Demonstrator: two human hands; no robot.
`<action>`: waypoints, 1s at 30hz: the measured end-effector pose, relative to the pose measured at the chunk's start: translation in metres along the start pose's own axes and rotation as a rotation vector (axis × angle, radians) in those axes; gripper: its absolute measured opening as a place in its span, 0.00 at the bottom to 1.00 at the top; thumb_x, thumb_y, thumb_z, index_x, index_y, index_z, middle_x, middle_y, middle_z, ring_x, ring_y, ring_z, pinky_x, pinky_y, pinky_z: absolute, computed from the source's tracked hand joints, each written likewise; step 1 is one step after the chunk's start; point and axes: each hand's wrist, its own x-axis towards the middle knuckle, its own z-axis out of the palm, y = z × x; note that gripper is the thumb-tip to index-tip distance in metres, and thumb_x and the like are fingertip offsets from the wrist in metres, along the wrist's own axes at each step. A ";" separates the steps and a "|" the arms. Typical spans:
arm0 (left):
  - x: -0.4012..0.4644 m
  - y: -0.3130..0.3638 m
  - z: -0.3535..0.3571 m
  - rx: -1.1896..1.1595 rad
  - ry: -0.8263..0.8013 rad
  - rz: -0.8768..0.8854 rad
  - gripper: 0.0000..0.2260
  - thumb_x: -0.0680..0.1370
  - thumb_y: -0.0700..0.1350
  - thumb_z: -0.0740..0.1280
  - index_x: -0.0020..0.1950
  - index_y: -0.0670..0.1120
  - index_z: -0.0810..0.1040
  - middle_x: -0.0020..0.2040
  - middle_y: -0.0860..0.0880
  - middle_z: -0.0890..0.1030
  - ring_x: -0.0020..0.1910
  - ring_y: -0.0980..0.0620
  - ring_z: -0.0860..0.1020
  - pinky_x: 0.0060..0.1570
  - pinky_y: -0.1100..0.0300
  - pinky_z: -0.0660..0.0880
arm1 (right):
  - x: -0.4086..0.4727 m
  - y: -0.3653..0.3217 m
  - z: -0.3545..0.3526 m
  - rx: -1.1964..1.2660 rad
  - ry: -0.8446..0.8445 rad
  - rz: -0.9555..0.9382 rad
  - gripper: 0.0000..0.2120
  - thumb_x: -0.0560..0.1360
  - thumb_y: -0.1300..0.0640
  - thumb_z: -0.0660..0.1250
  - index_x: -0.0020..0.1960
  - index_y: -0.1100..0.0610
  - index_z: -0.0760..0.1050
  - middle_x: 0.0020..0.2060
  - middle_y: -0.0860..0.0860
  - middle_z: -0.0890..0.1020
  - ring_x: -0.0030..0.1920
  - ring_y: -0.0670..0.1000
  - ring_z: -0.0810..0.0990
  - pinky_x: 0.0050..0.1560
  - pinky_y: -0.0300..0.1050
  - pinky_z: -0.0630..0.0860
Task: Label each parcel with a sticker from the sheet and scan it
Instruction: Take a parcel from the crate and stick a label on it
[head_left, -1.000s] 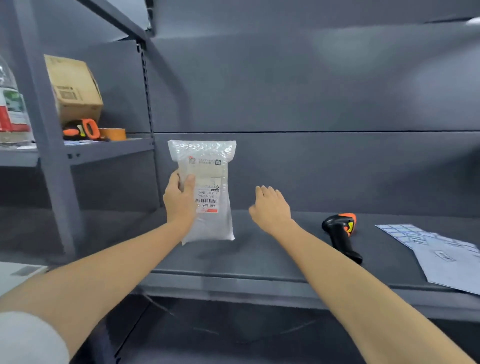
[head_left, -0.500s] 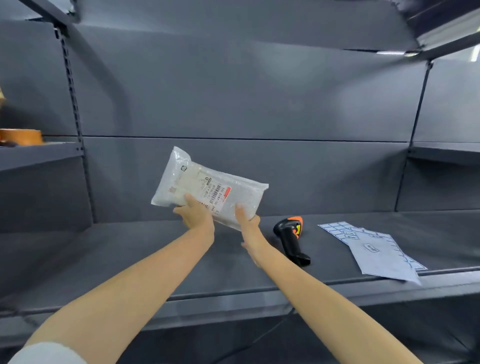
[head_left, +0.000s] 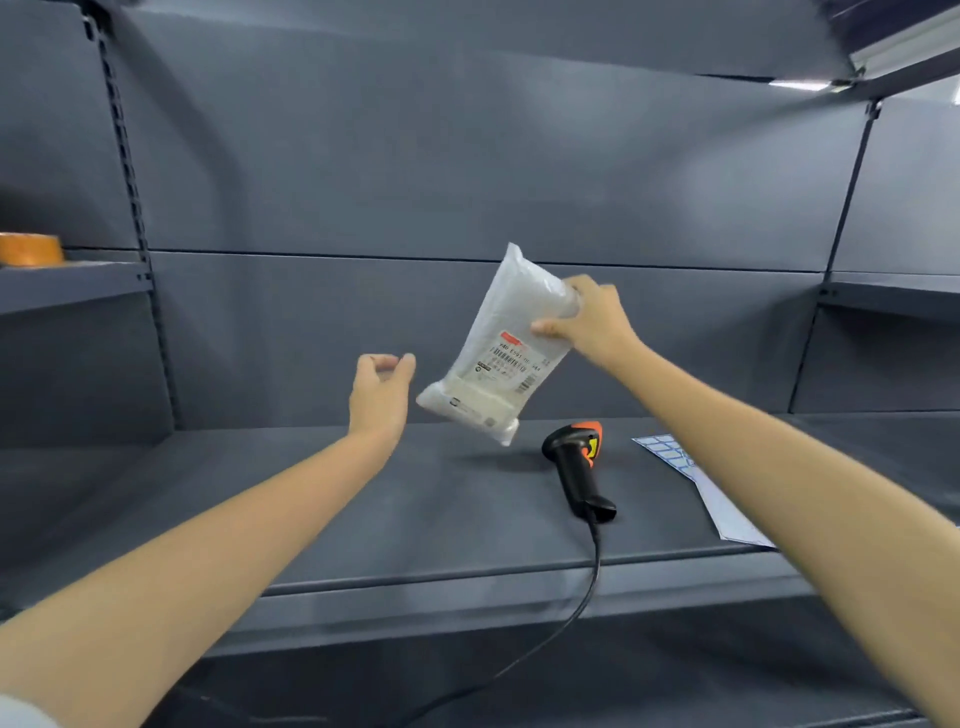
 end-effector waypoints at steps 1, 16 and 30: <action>-0.001 -0.002 -0.001 0.054 -0.083 0.038 0.18 0.78 0.52 0.66 0.64 0.47 0.68 0.65 0.47 0.74 0.59 0.49 0.75 0.57 0.55 0.70 | 0.006 -0.006 -0.005 -0.081 -0.047 -0.045 0.26 0.68 0.55 0.77 0.62 0.58 0.71 0.58 0.56 0.72 0.54 0.54 0.73 0.50 0.42 0.73; -0.039 -0.075 0.025 0.031 -0.365 0.013 0.28 0.71 0.39 0.74 0.67 0.56 0.69 0.55 0.57 0.81 0.55 0.56 0.79 0.55 0.58 0.77 | -0.007 0.007 0.033 0.123 -0.236 0.079 0.38 0.74 0.38 0.66 0.75 0.55 0.57 0.72 0.53 0.63 0.70 0.53 0.66 0.65 0.44 0.65; -0.039 -0.097 0.033 0.005 -0.221 -0.002 0.40 0.74 0.41 0.70 0.70 0.71 0.50 0.63 0.57 0.76 0.54 0.61 0.77 0.47 0.67 0.71 | -0.060 0.123 0.110 -0.491 -0.012 0.716 0.33 0.77 0.49 0.63 0.71 0.70 0.58 0.68 0.63 0.66 0.68 0.62 0.64 0.67 0.49 0.62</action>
